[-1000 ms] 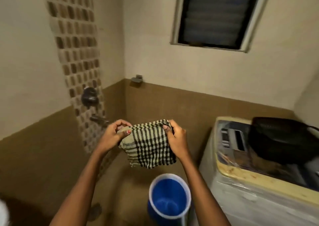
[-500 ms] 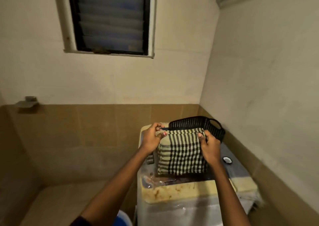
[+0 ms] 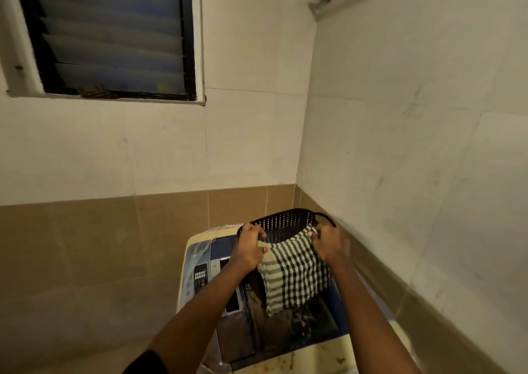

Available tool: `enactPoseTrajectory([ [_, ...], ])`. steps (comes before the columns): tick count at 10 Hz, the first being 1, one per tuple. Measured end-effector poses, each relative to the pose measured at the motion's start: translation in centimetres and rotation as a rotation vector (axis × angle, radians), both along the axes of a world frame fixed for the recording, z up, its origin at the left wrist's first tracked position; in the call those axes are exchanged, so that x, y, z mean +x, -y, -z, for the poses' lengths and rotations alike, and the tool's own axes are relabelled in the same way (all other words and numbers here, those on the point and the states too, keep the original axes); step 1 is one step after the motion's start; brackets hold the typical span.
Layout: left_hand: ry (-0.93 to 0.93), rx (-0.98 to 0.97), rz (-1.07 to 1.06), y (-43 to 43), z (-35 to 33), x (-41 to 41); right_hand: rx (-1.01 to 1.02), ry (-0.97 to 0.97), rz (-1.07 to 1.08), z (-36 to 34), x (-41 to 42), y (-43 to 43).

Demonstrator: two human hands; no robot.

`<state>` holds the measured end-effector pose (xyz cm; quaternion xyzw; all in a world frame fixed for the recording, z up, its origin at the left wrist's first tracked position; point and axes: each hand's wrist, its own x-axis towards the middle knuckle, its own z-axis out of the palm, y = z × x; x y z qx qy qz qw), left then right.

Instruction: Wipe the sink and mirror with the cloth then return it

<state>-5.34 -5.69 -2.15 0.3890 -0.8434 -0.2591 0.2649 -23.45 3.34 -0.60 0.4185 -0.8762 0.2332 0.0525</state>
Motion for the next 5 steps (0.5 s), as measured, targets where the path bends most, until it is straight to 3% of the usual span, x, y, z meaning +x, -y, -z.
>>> enactPoseTrajectory([
  [1,0.198,-0.132,-0.045,-0.4,0.4,0.6,0.178,-0.124,-0.02,1.1,0.2,0.7],
  [2,0.239,-0.204,-0.023,-1.1,0.7,1.7,0.258,-0.089,-0.008,2.1,0.6,0.8],
  [3,0.295,-0.231,0.058,-1.9,0.4,3.8,0.23,-0.052,0.019,1.8,1.9,0.2],
  [5,0.314,-0.36,-0.011,-3.7,-1.7,10.7,-0.097,-0.073,-0.216,-0.2,11.5,-0.1],
])
